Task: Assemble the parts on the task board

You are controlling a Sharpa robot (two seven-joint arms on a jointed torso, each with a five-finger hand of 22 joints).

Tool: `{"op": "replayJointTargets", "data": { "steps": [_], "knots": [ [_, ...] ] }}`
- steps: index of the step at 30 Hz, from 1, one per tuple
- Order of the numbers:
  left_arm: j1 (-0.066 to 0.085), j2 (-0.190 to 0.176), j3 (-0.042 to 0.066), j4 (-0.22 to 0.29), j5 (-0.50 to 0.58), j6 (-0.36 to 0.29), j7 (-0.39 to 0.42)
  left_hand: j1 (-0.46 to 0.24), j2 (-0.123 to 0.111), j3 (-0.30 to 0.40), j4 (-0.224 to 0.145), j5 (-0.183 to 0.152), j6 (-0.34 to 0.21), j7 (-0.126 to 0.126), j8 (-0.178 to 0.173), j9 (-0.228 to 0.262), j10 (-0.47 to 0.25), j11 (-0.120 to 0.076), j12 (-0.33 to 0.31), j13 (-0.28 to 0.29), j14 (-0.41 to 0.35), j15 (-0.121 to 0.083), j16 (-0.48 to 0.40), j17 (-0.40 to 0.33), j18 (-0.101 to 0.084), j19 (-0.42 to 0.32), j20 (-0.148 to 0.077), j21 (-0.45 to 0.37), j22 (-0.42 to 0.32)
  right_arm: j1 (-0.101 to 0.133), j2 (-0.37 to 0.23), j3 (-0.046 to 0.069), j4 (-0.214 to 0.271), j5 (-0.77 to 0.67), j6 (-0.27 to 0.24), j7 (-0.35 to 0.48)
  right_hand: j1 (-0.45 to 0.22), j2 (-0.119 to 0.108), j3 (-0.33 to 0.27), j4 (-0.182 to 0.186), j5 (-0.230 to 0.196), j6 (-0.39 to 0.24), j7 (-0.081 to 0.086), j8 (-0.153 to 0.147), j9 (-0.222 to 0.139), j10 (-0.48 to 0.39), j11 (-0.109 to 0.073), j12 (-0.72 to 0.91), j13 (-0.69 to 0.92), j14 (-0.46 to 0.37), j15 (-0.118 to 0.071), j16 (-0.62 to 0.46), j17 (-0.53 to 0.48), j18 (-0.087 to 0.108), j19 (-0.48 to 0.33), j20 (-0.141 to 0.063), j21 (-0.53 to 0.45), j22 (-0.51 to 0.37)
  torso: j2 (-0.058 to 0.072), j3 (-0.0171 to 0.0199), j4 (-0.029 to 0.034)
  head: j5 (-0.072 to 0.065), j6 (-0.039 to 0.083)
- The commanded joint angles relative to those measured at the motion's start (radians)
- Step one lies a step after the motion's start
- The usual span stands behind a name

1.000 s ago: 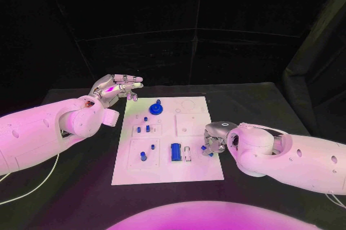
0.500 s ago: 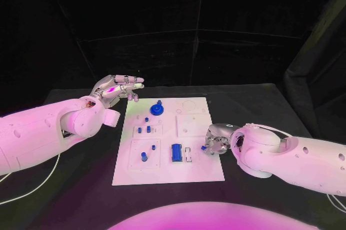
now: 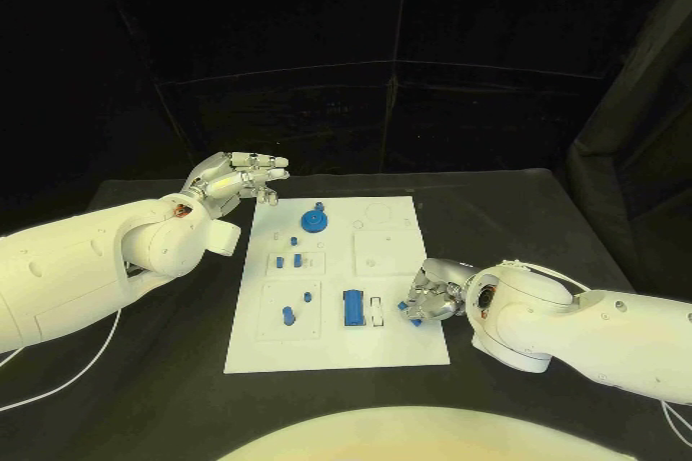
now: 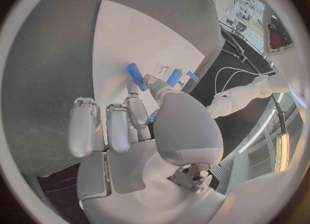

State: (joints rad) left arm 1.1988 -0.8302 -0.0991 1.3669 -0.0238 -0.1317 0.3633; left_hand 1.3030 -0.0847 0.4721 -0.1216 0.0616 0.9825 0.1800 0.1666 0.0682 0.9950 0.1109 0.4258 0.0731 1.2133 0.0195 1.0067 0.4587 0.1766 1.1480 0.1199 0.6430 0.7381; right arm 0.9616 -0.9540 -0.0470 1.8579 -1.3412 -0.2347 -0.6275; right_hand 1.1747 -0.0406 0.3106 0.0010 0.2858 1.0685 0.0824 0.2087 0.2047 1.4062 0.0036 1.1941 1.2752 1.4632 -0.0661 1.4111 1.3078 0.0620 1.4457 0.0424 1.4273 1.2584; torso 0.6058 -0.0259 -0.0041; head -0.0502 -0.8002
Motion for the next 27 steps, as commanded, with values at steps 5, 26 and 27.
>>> {"op": "replayJointTargets", "data": {
  "steps": [5, 26, 27],
  "knots": [
    [0.001, 0.0, 0.0, 0.003, 0.002, 0.013, 0.0, -0.004, 0.007, -0.002, -0.005, -0.005, -0.007, 0.003, 0.004, 0.0, -0.006, -0.002, 0.007, -0.001, -0.005, 0.001, -0.006, -0.001, 0.006, -0.005, 0.0, -0.004, -0.002, 0.001, 0.013, 0.0, 0.008, 0.081, -0.102, 0.032, -0.018, -0.007, 0.012, 0.0, 0.022, 0.014, -0.001, 0.009, 0.003, 0.012, -0.005, 0.014, 0.008, 0.066, -0.004, 0.011, 0.039, -0.003, 0.011, -0.004, 0.008, 0.01, 0.002, -0.0001, -0.0003, 0.002, -0.003],
    [0.001, -0.002, 0.0, 0.007, 0.002, 0.015, -0.002, -0.004, 0.007, -0.002, -0.005, -0.005, -0.007, 0.003, 0.004, 0.0, -0.006, -0.002, 0.007, -0.001, -0.005, 0.001, -0.006, -0.001, 0.006, -0.005, 0.0, -0.004, -0.002, 0.001, 0.093, 0.001, -0.035, 0.132, -0.089, 0.018, -0.095, -0.002, 0.013, 0.049, 0.03, 0.041, -0.012, 0.018, 0.012, 0.029, -0.013, 0.033, 0.023, 0.069, -0.01, 0.02, 0.051, -0.007, 0.02, -0.011, 0.017, 0.03, 0.001, -0.0006, 0.001, 0.006, -0.008],
    [0.001, -0.002, 0.0, 0.008, 0.002, 0.016, -0.002, -0.003, 0.007, -0.002, -0.006, -0.005, -0.007, 0.003, 0.005, 0.0, -0.007, -0.002, 0.007, -0.001, -0.005, 0.001, -0.006, -0.002, 0.006, -0.005, 0.0, -0.004, -0.002, 0.001, 0.097, 0.001, -0.038, 0.134, -0.078, 0.014, -0.104, 0.002, 0.012, 0.056, 0.018, 0.045, -0.014, 0.018, 0.014, 0.032, -0.014, 0.037, 0.026, 0.069, -0.011, 0.02, 0.052, -0.007, 0.021, -0.011, 0.018, 0.032, 0.001, -0.0004, 0.0005, 0.007, -0.009]
  ]
}}
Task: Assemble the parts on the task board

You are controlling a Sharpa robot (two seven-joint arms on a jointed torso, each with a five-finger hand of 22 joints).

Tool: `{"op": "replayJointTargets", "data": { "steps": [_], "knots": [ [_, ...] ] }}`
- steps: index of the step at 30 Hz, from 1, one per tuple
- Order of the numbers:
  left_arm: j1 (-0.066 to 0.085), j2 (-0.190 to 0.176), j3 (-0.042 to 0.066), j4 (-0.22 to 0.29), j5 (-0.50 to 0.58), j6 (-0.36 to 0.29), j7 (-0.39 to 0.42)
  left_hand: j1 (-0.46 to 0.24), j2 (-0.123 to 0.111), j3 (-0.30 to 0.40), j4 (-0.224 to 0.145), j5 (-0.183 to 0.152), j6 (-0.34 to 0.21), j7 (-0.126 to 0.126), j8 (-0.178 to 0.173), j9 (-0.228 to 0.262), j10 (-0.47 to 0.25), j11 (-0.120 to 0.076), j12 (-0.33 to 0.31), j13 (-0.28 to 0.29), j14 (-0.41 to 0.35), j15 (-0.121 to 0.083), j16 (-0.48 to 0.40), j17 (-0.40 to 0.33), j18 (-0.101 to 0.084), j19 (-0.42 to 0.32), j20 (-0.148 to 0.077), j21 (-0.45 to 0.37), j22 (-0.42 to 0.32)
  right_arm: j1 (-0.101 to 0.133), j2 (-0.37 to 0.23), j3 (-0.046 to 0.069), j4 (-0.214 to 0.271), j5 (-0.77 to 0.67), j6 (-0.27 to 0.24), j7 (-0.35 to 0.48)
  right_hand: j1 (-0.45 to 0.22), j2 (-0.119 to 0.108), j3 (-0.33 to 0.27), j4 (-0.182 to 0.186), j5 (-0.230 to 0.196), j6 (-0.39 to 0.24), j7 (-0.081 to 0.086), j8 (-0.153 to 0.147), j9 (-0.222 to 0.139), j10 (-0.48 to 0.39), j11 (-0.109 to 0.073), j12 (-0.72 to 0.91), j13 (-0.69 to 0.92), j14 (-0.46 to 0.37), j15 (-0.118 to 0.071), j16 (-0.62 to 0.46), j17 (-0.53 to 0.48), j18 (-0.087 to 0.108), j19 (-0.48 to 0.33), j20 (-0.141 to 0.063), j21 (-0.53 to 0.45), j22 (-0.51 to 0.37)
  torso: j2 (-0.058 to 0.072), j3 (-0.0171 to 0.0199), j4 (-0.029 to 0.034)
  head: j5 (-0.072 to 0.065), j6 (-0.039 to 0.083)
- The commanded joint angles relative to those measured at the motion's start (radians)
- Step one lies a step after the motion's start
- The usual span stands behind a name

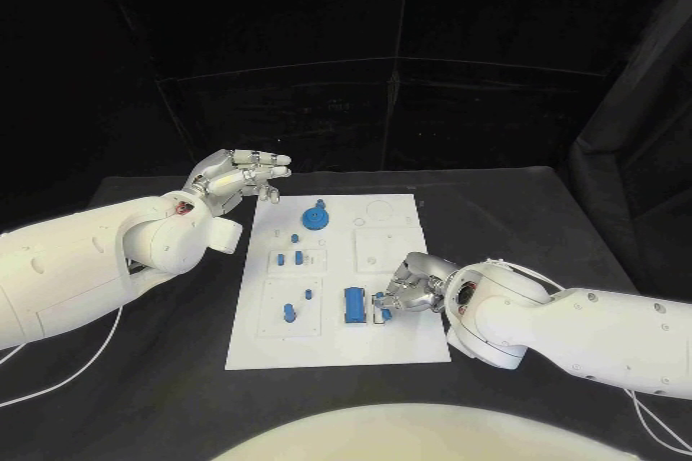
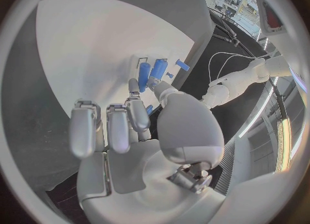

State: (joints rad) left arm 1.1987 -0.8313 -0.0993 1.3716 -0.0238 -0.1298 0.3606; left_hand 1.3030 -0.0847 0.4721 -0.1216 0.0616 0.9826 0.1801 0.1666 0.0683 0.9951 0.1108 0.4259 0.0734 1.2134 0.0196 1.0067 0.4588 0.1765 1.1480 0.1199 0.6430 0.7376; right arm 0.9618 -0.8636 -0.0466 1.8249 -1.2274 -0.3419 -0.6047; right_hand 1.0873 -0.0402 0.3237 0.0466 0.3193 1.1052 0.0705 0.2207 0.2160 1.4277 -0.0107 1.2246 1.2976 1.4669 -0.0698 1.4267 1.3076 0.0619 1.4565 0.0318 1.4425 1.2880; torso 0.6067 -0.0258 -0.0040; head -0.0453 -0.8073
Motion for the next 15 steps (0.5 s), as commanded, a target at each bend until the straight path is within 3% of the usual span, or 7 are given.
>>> {"op": "replayJointTargets", "data": {
  "steps": [1, 5, 15],
  "knots": [
    [0.001, -0.001, 0.001, 0.003, 0.002, 0.014, 0.0, -0.002, 0.007, -0.002, -0.006, -0.005, -0.007, 0.003, 0.005, 0.0, -0.007, -0.002, 0.007, -0.001, -0.005, 0.001, -0.006, -0.002, 0.007, -0.005, 0.0, -0.004, -0.001, 0.001, 0.01, 0.0, -0.007, 0.022, 0.038, -0.013, -0.02, 0.002, -0.001, 0.013, -0.02, 0.01, -0.003, 0.007, 0.004, 0.011, 0.0, 0.007, 0.005, 0.065, -0.008, 0.005, 0.052, -0.007, 0.01, -0.001, 0.004, 0.004, 0.0, -0.0007, 0.0008, 0.001, -0.002],
    [0.002, -0.002, 0.001, 0.004, 0.002, 0.016, -0.001, -0.002, 0.007, -0.002, -0.006, -0.005, -0.007, 0.003, 0.005, 0.0, -0.007, -0.002, 0.007, -0.001, -0.005, 0.001, -0.006, -0.002, 0.007, -0.005, 0.0, -0.004, -0.001, 0.001, 0.02, 0.0, -0.016, 0.024, 0.059, -0.028, -0.026, 0.003, -0.001, 0.018, -0.025, 0.015, -0.005, 0.008, 0.006, 0.013, -0.002, 0.009, 0.007, 0.065, -0.01, 0.005, 0.053, -0.007, 0.011, -0.002, 0.004, 0.004, 0.0, 0.0003, -0.0015, 0.004, -0.003],
    [0.002, -0.002, 0.001, 0.005, 0.002, 0.018, -0.004, -0.002, 0.007, -0.002, -0.006, -0.005, -0.007, 0.003, 0.005, 0.0, -0.007, -0.002, 0.007, -0.001, -0.005, 0.001, -0.006, -0.002, 0.007, -0.005, 0.0, -0.004, -0.001, 0.001, 0.033, 0.0, -0.026, 0.013, 0.078, -0.049, -0.027, 0.003, 0.0, 0.017, -0.027, 0.022, -0.008, 0.012, 0.01, 0.015, -0.004, 0.011, 0.009, 0.065, -0.011, 0.006, 0.054, -0.007, 0.011, -0.003, 0.004, 0.005, 0.0, 0.0006, -0.0004, 0.004, -0.004]
  ]
}}
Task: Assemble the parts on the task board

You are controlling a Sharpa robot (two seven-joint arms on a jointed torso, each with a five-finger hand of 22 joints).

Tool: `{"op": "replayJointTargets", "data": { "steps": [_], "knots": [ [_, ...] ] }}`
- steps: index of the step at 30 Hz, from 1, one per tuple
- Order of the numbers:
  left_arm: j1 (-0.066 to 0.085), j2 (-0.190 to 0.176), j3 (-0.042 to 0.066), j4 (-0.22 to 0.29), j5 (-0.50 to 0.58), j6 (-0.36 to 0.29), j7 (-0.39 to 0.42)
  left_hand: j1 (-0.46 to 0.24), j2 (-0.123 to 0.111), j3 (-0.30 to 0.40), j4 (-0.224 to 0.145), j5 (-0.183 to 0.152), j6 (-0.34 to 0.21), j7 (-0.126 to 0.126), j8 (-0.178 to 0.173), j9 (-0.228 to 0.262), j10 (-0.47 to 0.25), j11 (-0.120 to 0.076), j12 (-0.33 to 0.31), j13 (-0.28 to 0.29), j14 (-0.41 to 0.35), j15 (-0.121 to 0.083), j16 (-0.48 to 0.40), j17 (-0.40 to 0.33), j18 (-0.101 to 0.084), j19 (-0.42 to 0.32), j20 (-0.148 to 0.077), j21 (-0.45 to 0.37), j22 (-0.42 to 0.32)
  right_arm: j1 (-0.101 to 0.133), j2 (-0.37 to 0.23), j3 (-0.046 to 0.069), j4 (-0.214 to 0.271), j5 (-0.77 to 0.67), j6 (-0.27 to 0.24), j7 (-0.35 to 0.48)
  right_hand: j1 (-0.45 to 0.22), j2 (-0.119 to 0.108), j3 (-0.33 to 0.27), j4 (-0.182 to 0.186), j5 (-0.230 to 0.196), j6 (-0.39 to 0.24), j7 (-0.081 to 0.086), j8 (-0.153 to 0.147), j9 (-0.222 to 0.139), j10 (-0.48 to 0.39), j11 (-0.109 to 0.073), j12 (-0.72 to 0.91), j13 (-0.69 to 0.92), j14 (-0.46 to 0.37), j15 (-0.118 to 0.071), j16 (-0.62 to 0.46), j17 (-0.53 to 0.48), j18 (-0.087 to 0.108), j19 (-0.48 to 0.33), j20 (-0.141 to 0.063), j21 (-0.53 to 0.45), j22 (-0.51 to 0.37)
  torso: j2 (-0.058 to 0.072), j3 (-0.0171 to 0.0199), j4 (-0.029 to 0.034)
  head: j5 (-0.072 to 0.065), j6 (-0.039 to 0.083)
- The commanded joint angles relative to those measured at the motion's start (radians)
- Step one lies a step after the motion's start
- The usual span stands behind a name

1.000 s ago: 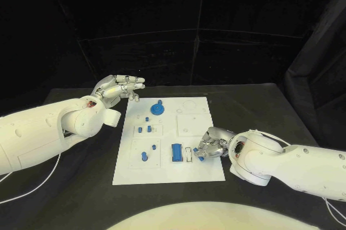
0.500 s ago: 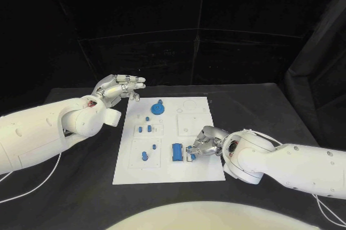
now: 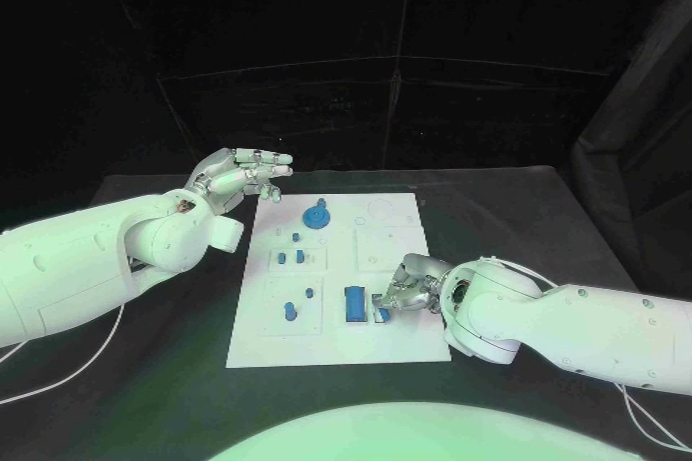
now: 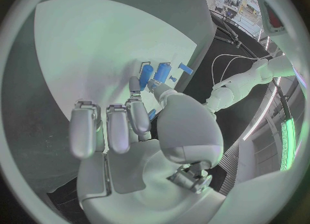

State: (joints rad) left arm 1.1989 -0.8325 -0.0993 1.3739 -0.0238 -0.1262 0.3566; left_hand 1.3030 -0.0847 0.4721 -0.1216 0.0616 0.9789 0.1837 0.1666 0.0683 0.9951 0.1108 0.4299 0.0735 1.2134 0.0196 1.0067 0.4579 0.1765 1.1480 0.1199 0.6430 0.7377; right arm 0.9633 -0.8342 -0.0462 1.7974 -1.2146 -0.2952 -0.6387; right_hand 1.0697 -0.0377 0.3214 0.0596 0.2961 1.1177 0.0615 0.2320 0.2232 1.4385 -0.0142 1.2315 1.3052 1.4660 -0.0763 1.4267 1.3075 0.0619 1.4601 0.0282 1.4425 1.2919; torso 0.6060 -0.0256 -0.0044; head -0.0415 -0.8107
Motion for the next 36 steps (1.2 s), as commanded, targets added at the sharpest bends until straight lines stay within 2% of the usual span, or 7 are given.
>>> {"op": "replayJointTargets", "data": {
  "steps": [1, 9, 13, 16, 23, 28, 36],
  "knots": [
    [0.001, -0.001, 0.001, 0.002, 0.002, 0.015, -0.001, -0.002, 0.007, -0.002, -0.006, -0.005, -0.004, 0.0, 0.005, 0.0, -0.007, -0.002, 0.003, -0.002, -0.005, 0.001, -0.006, -0.001, 0.006, -0.005, 0.0, -0.004, -0.001, 0.0, 0.004, 0.0, 0.001, -0.003, 0.031, -0.016, -0.009, 0.001, 0.002, 0.004, -0.004, 0.009, 0.001, 0.0, 0.003, 0.004, -0.001, 0.004, 0.002, 0.066, -0.005, 0.006, 0.054, -0.007, 0.007, 0.001, 0.004, 0.001, 0.0, 0.0002, -0.0002, 0.0, 0.0],
    [0.001, -0.001, 0.001, 0.002, 0.002, 0.015, -0.001, -0.002, 0.007, -0.002, -0.006, -0.005, -0.004, 0.0, 0.005, 0.0, -0.007, -0.002, 0.003, -0.002, -0.005, 0.001, -0.006, -0.001, 0.006, -0.005, 0.0, -0.004, -0.001, 0.0, 0.009, 0.0, -0.001, -0.024, 0.02, -0.021, -0.016, -0.007, -0.003, 0.007, -0.014, 0.011, 0.001, 0.001, 0.006, 0.004, -0.002, 0.002, 0.001, 0.066, -0.006, 0.004, 0.051, -0.006, 0.006, -0.001, 0.003, -0.001, 0.001, 0.0005, -0.0008, 0.0, 0.001],
    [0.001, -0.001, 0.001, 0.002, 0.002, 0.015, -0.002, -0.003, 0.008, -0.002, -0.006, -0.005, -0.004, 0.0, 0.005, 0.0, -0.007, -0.002, 0.004, -0.002, -0.005, 0.001, -0.006, -0.001, 0.006, -0.005, 0.0, -0.005, -0.001, 0.0, 0.012, 0.0, -0.001, -0.032, 0.016, -0.017, -0.05, -0.028, -0.03, 0.026, -0.087, 0.011, 0.002, 0.001, 0.014, 0.005, 0.0, -0.001, 0.001, 0.065, -0.005, 0.003, 0.05, -0.006, 0.005, -0.002, 0.001, -0.003, 0.0, 0.0005, -0.001, -0.001, 0.001],
    [0.001, 0.0, 0.001, 0.002, 0.002, 0.015, -0.002, -0.003, 0.008, -0.002, -0.006, -0.005, -0.004, 0.0, 0.005, 0.0, -0.007, -0.002, 0.004, -0.002, -0.005, 0.001, -0.006, -0.001, 0.006, -0.005, 0.0, -0.005, -0.001, 0.0, 0.011, 0.0, 0.002, -0.034, 0.014, -0.012, -0.078, -0.045, -0.069, 0.044, -0.057, 0.013, 0.002, 0.001, 0.02, 0.007, 0.0, 0.0, 0.003, 0.065, -0.005, 0.003, 0.05, -0.006, 0.005, -0.002, 0.001, -0.003, 0.001, 0.0005, -0.0008, -0.001, 0.001],
    [0.001, -0.001, 0.001, 0.002, 0.002, 0.016, -0.004, -0.003, 0.008, -0.002, -0.006, -0.005, -0.005, 0.0, 0.005, -0.001, -0.008, -0.001, 0.004, -0.002, -0.005, 0.001, -0.006, -0.002, 0.006, -0.005, 0.0, -0.005, -0.002, -0.001, -0.002, 0.0, 0.016, -0.035, 0.004, 0.004, -0.102, -0.041, -0.147, 0.079, -0.021, 0.016, -0.003, 0.003, 0.034, 0.009, -0.004, 0.0, 0.008, 0.065, -0.008, 0.005, 0.053, -0.007, 0.006, -0.005, 0.002, 0.0, 0.001, 0.0013, -0.0021, 0.0, -0.001],
    [0.001, -0.001, 0.001, 0.001, 0.002, 0.016, -0.005, -0.003, 0.008, -0.002, -0.006, -0.005, -0.005, 0.0, 0.005, -0.001, -0.008, -0.001, 0.004, -0.002, -0.005, 0.001, -0.006, -0.002, 0.006, -0.005, 0.0, -0.005, -0.002, -0.001, -0.023, 0.0, 0.025, -0.039, 0.004, 0.017, -0.099, -0.043, -0.199, 0.096, -0.057, 0.013, -0.004, 0.002, 0.043, 0.01, -0.004, -0.002, 0.01, 0.065, -0.009, 0.004, 0.053, -0.006, 0.005, -0.005, 0.001, -0.001, -0.001, 0.0006, -0.0014, 0.0, 0.0],
    [0.001, 0.0, 0.001, -0.001, 0.002, 0.018, -0.007, -0.003, 0.008, -0.002, -0.006, -0.005, -0.005, 0.0, 0.005, -0.001, -0.008, -0.001, 0.004, -0.002, -0.005, 0.001, -0.006, -0.002, 0.006, -0.005, 0.0, -0.005, -0.002, -0.001, -0.048, 0.0, 0.032, -0.047, 0.068, 0.052, 0.022, -0.037, -0.251, 0.039, -0.105, 0.005, 0.0, -0.004, 0.057, 0.006, -0.002, -0.01, 0.011, 0.064, -0.007, 0.001, 0.05, -0.005, 0.003, -0.004, -0.003, -0.004, -0.001, 0.0008, -0.0002, -0.002, 0.002]
  ]
}}
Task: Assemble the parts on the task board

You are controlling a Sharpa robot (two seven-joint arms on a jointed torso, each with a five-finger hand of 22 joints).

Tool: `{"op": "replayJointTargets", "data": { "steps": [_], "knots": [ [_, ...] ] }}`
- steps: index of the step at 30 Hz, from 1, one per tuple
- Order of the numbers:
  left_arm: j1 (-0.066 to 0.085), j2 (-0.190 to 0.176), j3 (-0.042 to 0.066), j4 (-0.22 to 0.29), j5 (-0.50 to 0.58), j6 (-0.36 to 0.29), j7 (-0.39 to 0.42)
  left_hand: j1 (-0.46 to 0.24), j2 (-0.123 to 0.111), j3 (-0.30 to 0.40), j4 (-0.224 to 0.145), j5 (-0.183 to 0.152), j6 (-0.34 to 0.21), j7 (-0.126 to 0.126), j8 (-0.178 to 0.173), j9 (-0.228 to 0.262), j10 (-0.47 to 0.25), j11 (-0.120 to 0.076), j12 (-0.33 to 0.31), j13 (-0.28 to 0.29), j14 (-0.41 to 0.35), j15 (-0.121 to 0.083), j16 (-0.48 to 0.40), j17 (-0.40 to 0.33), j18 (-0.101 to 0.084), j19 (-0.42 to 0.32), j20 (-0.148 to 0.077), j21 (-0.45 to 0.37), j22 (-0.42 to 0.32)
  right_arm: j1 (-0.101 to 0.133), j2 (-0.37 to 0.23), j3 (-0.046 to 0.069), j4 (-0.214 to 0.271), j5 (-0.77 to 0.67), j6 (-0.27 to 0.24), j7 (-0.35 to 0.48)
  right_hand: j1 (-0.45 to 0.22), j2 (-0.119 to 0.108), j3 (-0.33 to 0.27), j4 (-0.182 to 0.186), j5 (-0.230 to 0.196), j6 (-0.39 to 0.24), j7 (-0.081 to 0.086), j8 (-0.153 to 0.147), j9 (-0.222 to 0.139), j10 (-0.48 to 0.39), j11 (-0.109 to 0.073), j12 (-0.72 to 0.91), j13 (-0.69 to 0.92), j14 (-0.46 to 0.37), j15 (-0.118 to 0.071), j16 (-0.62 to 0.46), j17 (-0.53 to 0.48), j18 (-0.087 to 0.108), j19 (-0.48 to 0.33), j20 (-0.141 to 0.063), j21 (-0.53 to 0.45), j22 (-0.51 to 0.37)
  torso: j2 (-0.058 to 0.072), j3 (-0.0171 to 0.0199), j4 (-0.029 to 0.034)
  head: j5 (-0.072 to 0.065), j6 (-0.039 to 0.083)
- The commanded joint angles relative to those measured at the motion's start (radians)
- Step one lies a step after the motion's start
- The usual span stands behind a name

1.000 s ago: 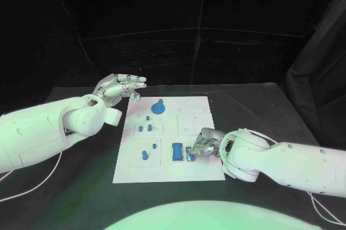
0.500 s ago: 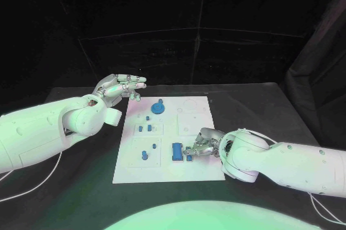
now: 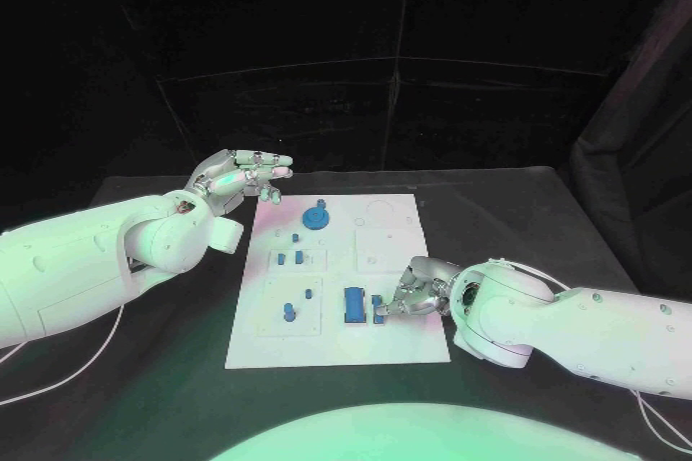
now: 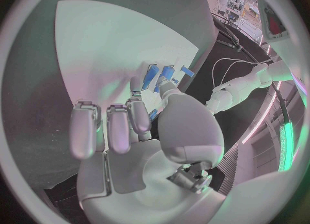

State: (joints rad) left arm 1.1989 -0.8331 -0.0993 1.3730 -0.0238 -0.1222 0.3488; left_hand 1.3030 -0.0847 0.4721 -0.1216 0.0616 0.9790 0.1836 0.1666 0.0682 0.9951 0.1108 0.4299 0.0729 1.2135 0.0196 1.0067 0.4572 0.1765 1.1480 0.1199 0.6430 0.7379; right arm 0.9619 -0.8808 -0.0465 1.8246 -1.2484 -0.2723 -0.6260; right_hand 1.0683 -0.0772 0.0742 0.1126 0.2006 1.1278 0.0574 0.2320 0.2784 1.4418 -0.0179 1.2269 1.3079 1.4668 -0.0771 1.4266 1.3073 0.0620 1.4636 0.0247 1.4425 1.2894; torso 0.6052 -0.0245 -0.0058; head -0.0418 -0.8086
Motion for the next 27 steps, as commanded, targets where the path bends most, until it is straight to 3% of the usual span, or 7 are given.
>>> {"op": "replayJointTargets", "data": {
  "steps": [1, 2, 4, 27],
  "knots": [
    [0.001, 0.001, 0.001, 0.0, 0.002, 0.014, 0.001, -0.003, 0.008, -0.002, -0.006, -0.005, -0.005, 0.0, 0.005, -0.001, -0.008, -0.001, 0.004, -0.001, -0.005, 0.001, -0.006, -0.001, 0.006, -0.005, 0.0, -0.005, -0.002, 0.001, -0.002, 0.0, 0.005, -0.016, 0.051, 0.042, 0.039, 0.005, -0.004, -0.023, -0.023, -0.006, 0.004, -0.004, 0.003, 0.003, 0.002, -0.006, 0.008, 0.064, -0.006, 0.001, 0.05, -0.006, -0.001, 0.0, -0.003, -0.002, 0.0, -0.0002, 0.0013, -0.002, 0.0],
    [0.001, 0.001, 0.001, 0.0, 0.002, 0.014, 0.001, -0.003, 0.008, -0.002, -0.006, -0.005, -0.005, 0.0, 0.005, -0.001, -0.008, -0.001, 0.004, -0.001, -0.005, 0.001, -0.006, -0.001, 0.006, -0.005, 0.0, -0.005, -0.002, 0.001, -0.002, 0.0, 0.005, -0.018, 0.058, 0.046, 0.06, 0.011, -0.008, -0.036, -0.05, -0.007, 0.005, -0.006, 0.005, 0.003, 0.003, -0.006, 0.009, 0.063, -0.005, 0.0, 0.05, -0.006, -0.001, 0.001, -0.003, -0.002, 0.0, -0.0001, 0.0012, -0.001, 0.001],
    [0.001, 0.002, 0.001, -0.001, 0.002, 0.015, 0.001, -0.003, 0.008, -0.002, -0.006, -0.005, -0.005, 0.0, 0.005, -0.001, -0.008, -0.001, 0.004, -0.001, -0.005, 0.001, -0.006, -0.001, 0.006, -0.005, 0.0, -0.005, -0.002, 0.001, -0.002, 0.0, 0.004, -0.02, 0.063, 0.048, 0.069, 0.015, -0.011, -0.042, -0.061, -0.007, 0.006, -0.006, 0.007, 0.003, 0.003, -0.007, 0.009, 0.064, -0.005, 0.001, 0.05, -0.006, -0.001, 0.001, -0.003, -0.002, 0.001, -0.0003, 0.0011, -0.001, 0.002],
    [0.001, 0.003, 0.001, -0.002, 0.002, 0.016, -0.001, -0.003, 0.008, -0.002, -0.007, -0.005, -0.007, 0.001, 0.005, -0.001, -0.01, -0.001, 0.004, -0.002, -0.006, 0.001, -0.006, -0.002, 0.006, -0.005, 0.0, -0.005, -0.002, 0.001, 0.034, 0.0, -0.053, -0.048, 0.052, 0.036, 0.074, 0.038, -0.017, -0.043, -0.069, -0.004, 0.006, -0.007, 0.01, 0.003, 0.003, -0.007, 0.01, 0.064, -0.004, 0.001, 0.052, -0.006, -0.001, 0.002, -0.003, 0.001, 0.002, -0.0002, 0.0016, 0.0, -0.001]
  ]
}}
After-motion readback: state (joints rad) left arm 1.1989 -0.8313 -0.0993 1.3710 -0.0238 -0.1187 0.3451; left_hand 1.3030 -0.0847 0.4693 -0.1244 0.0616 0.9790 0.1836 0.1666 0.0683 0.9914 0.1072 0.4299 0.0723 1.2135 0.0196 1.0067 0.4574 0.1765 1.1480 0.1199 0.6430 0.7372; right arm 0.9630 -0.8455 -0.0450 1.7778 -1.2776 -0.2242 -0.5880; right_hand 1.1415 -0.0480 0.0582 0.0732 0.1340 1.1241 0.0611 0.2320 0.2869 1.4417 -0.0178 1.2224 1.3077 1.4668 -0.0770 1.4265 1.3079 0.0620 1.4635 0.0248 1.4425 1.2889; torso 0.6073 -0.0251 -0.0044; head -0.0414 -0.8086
